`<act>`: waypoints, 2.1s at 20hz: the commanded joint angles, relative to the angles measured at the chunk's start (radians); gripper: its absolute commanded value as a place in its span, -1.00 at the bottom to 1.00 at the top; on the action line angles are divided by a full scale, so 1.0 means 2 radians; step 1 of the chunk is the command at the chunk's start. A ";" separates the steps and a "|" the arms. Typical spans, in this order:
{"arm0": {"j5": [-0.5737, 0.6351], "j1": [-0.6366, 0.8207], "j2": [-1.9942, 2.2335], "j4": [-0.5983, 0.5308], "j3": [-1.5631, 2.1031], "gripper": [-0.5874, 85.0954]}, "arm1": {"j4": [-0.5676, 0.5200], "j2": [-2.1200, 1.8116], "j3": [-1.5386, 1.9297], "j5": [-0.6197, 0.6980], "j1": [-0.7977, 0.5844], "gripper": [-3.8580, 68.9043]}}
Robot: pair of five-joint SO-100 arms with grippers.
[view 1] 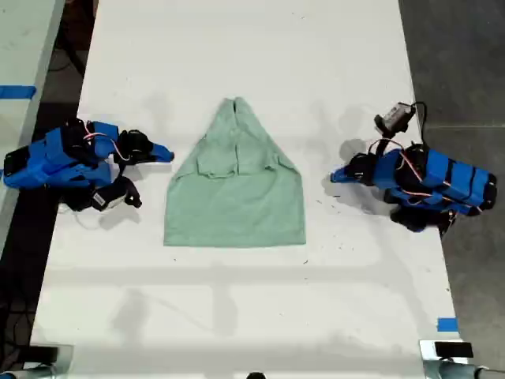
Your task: Fold t shirt
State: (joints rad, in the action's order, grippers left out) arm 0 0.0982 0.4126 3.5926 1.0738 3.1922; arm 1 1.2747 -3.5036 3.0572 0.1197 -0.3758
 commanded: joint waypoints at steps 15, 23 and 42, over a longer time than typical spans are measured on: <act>0.014 -0.009 0.005 -0.022 0.002 -0.99 | -0.105 0.509 -0.312 0.021 0.074 -0.92; 0.015 -0.012 0.005 -0.021 0.002 -0.99 | -0.054 0.828 -0.591 0.018 0.096 -0.59; 0.015 -0.013 0.005 -0.021 0.002 -0.99 | -0.042 0.973 -0.603 0.015 0.082 -0.92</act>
State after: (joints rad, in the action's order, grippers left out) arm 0 0.1181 0.3973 3.5926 1.0508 3.1922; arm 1 1.1275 -1.5278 1.8699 0.1519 -0.2163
